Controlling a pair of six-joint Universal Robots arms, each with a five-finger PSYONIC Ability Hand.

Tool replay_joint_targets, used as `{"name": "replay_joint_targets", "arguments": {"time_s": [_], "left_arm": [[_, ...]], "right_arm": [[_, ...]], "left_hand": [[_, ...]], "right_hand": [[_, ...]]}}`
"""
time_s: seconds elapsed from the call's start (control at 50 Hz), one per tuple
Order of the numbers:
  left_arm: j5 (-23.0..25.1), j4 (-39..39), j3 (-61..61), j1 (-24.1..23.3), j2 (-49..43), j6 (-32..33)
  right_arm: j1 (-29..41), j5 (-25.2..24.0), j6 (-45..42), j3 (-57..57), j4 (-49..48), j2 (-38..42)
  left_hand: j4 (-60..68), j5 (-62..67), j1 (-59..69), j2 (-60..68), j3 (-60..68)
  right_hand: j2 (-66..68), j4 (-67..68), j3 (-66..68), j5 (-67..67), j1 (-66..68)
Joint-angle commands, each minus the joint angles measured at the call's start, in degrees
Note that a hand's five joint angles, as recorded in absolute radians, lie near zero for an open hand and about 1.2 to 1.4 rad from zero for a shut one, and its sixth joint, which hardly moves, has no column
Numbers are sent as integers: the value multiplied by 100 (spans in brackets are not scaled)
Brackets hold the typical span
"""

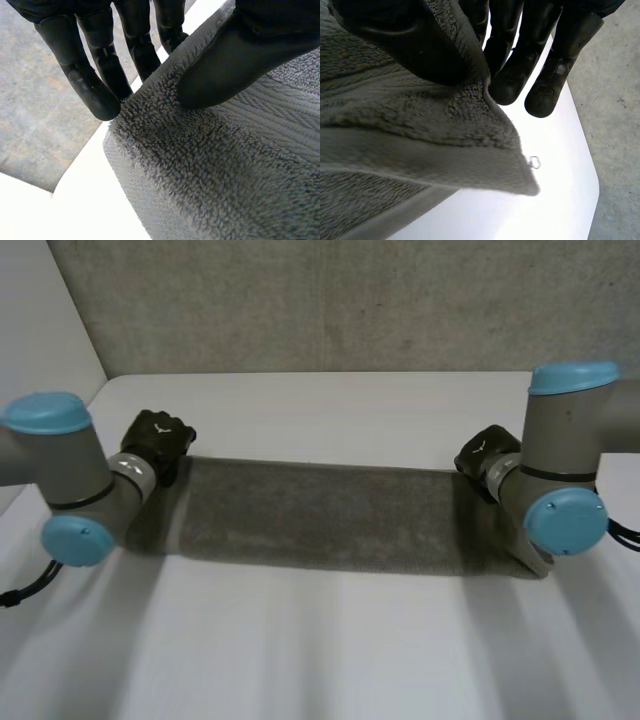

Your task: Fold the towel.

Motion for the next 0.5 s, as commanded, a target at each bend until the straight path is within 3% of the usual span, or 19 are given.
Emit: {"name": "replay_joint_targets", "arguments": {"time_s": [0.02, 0.04, 0.06, 0.16, 0.36, 0.46, 0.5], "left_arm": [[-214, -190, 617, -208, -530, 266], [-310, -234, 687, -234, -573, 336], [-407, -243, 731, -278, -583, 371], [-522, -287, 819, -322, -513, 319], [-487, -427, 557, -358, 286, -250], [-197, -348, -121, -270, 1043, -736], [179, -174, -602, -174, 1454, -884]], "right_arm": [[37, 121, 7, -574, -1, 444], [45, 148, 24, -617, -27, 461], [45, 217, 76, -626, -114, 461], [63, 437, 366, -539, -579, 357], [142, 359, 1043, 663, -1134, -1373], [107, 183, 1053, 1454, -1117, -2094], [81, 121, 1053, 1729, -1108, -2307]], "left_hand": [[-3290, -4196, -2901, -3245, -3414], [-7037, -7943, -6648, -6993, -7161], [-7541, -8447, -7152, -7496, -7665], [-7748, -8654, -7359, -7703, -7872], [-7714, -8620, -7325, -7670, -7838], [-7597, -8502, -7208, -7552, -7721], [-7597, -8502, -7208, -7552, -7721]], "right_hand": [[-2311, -2283, -2303, -2508, -2225], [-5076, -5047, -5068, -5273, -4989], [-6303, -6274, -6295, -6499, -6216], [-6660, -6631, -6652, -6857, -6573], [-6660, -6631, -6652, -6857, -6573], [-6660, -6631, -6652, -6857, -6573], [-6660, -6631, -6652, -6857, -6573]]}}
